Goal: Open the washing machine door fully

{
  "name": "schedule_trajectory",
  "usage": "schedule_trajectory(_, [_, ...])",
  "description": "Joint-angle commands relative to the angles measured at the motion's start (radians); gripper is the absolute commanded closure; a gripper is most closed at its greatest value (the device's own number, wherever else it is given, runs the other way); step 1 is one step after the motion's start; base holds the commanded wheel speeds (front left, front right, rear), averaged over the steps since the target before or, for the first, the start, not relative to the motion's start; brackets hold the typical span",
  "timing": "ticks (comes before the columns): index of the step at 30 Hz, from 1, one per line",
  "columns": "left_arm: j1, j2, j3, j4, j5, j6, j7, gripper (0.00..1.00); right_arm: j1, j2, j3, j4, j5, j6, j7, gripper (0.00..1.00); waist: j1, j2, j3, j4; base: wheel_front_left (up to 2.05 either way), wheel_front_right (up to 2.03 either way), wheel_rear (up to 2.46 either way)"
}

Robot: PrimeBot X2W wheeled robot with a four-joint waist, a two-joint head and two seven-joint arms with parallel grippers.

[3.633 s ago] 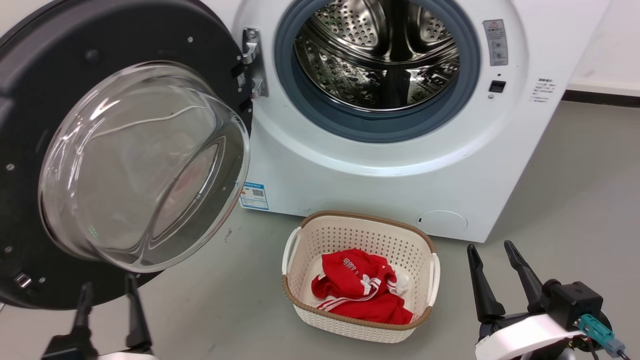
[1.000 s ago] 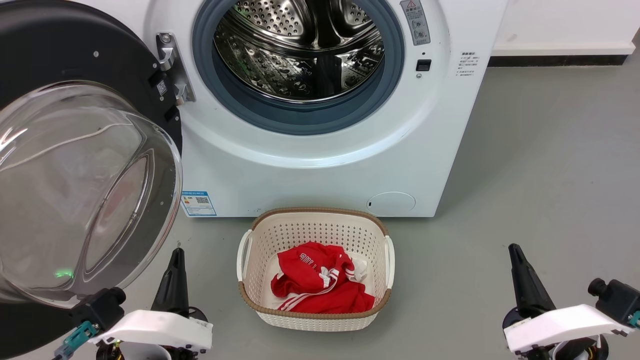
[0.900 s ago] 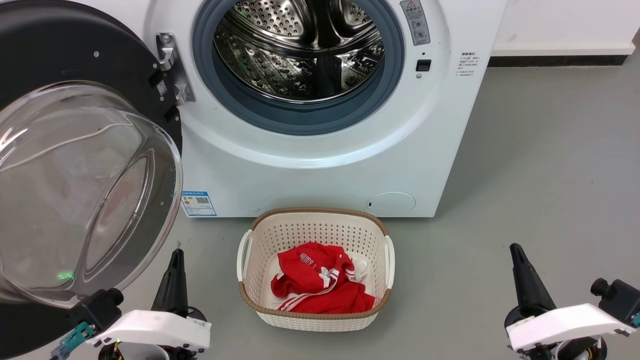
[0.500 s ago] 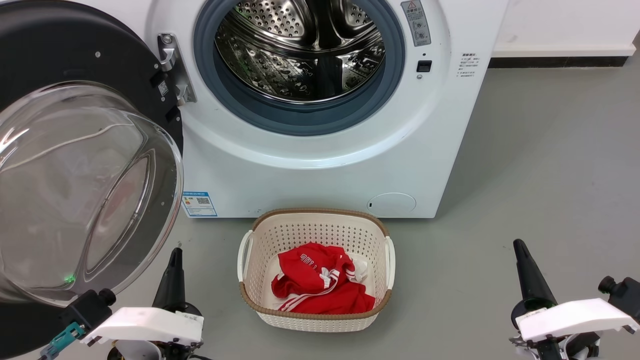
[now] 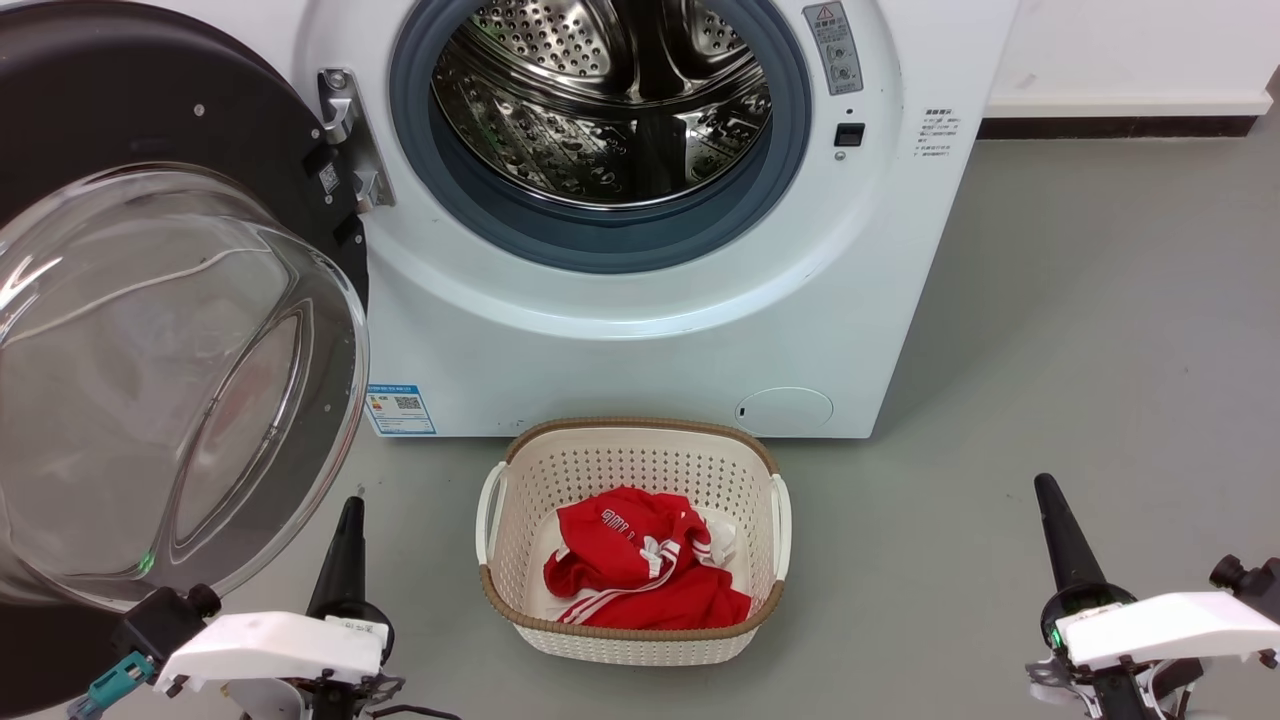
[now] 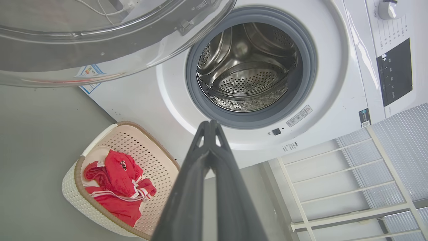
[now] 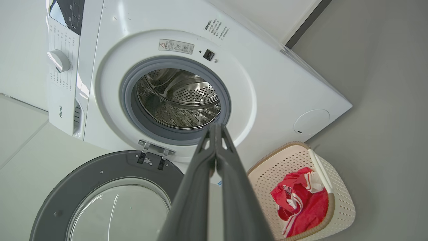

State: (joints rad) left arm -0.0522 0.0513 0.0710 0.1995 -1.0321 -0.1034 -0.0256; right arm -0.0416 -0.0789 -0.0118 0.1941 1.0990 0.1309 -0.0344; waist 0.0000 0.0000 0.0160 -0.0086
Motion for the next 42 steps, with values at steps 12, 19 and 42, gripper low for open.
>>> schedule_trajectory(12, [-0.035,0.001,0.013,0.006,-0.139,-0.011,0.035,1.00,-0.034,-0.007,-0.015,0.006,0.136,0.000,0.026,1.00,0.0000,0.0000,-0.002,0.002,0.00,0.00,0.00])
schedule_trajectory(19, [-0.041,0.000,0.018,0.012,-0.210,-0.013,0.052,1.00,-0.039,-0.006,-0.023,0.013,0.202,0.000,0.041,1.00,0.0000,0.0000,-0.004,0.002,0.00,0.00,0.00])
schedule_trajectory(42, [-0.053,-0.001,0.033,0.032,-0.417,-0.023,0.103,1.00,-0.056,-0.002,-0.046,0.033,0.395,0.000,0.085,1.00,0.0000,0.0000,-0.008,0.006,0.00,0.00,0.00])
